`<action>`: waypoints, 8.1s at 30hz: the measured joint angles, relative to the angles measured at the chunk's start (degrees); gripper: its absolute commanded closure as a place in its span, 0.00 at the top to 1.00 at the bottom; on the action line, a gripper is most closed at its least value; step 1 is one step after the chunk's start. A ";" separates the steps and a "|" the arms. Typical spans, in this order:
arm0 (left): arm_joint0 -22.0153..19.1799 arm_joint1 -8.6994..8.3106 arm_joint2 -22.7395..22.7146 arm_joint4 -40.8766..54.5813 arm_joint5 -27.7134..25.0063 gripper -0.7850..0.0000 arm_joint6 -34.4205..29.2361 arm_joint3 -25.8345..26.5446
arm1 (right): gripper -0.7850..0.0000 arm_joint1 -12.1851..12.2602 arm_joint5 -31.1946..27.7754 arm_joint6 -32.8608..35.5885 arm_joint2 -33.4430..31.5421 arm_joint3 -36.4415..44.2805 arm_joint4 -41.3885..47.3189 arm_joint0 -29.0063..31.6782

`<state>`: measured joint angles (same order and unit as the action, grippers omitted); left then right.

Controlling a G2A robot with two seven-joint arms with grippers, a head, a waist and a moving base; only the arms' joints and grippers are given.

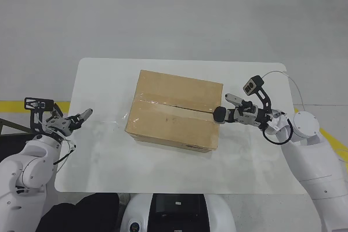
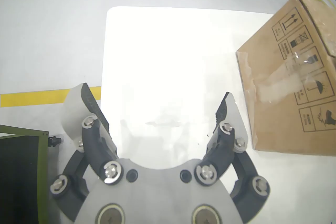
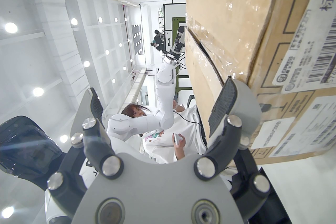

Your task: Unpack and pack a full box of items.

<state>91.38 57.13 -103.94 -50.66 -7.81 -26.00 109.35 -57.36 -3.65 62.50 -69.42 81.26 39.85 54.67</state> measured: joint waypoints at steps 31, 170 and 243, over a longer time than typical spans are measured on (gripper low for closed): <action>-8.63 0.53 7.02 1.52 8.90 0.86 -16.37 -6.72 | 1.00 0.00 0.00 0.00 0.00 0.00 0.00 0.00; -16.79 1.97 16.19 -12.59 11.59 0.00 -24.66 -10.90 | 1.00 0.00 0.00 0.00 0.00 0.00 0.00 0.00; -13.11 3.18 17.51 -19.85 7.80 0.47 -22.44 -8.09 | 1.00 0.00 0.00 0.00 0.00 0.00 0.00 0.00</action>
<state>78.28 60.31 -86.43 -70.51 -0.01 -48.44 101.26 -57.36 -3.65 62.50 -69.42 81.26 39.85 54.67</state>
